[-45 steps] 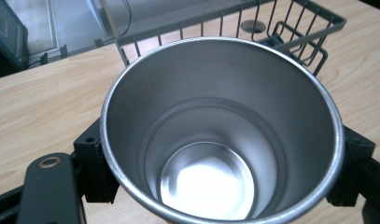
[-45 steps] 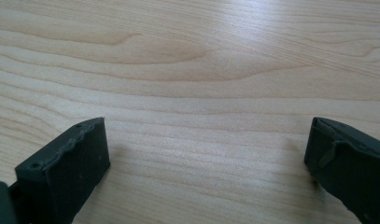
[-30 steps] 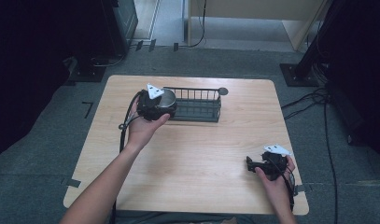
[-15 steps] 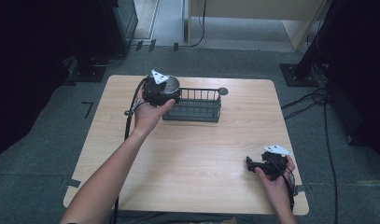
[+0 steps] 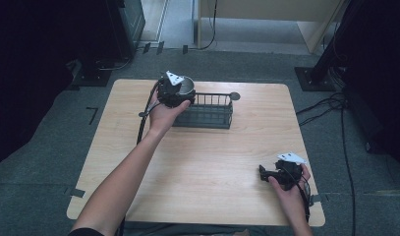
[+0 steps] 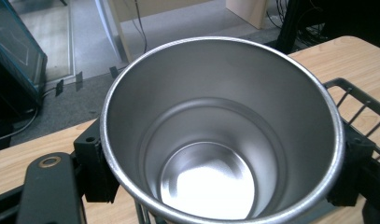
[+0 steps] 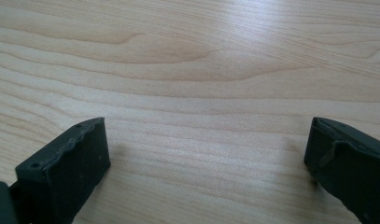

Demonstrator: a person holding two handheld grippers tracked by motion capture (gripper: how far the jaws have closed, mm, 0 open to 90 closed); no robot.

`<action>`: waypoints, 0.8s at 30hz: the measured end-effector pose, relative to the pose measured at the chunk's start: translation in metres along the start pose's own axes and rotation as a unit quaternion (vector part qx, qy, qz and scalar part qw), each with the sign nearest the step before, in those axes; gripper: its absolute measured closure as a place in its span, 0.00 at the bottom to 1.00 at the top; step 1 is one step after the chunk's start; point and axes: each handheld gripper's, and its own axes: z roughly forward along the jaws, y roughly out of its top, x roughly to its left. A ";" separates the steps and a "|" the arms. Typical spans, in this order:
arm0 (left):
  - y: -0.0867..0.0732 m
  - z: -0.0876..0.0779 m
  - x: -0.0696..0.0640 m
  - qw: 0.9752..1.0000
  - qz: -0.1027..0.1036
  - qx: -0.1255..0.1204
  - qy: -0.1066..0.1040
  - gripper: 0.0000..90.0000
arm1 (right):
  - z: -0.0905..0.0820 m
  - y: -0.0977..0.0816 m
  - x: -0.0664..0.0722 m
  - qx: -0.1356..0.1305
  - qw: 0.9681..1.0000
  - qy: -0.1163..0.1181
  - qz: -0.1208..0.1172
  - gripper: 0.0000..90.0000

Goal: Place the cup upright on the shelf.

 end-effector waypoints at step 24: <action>-0.029 0.031 -0.001 0.998 -0.007 0.062 -0.025 0.21 | 0.000 0.000 0.000 -0.001 1.000 0.002 -0.003 0.00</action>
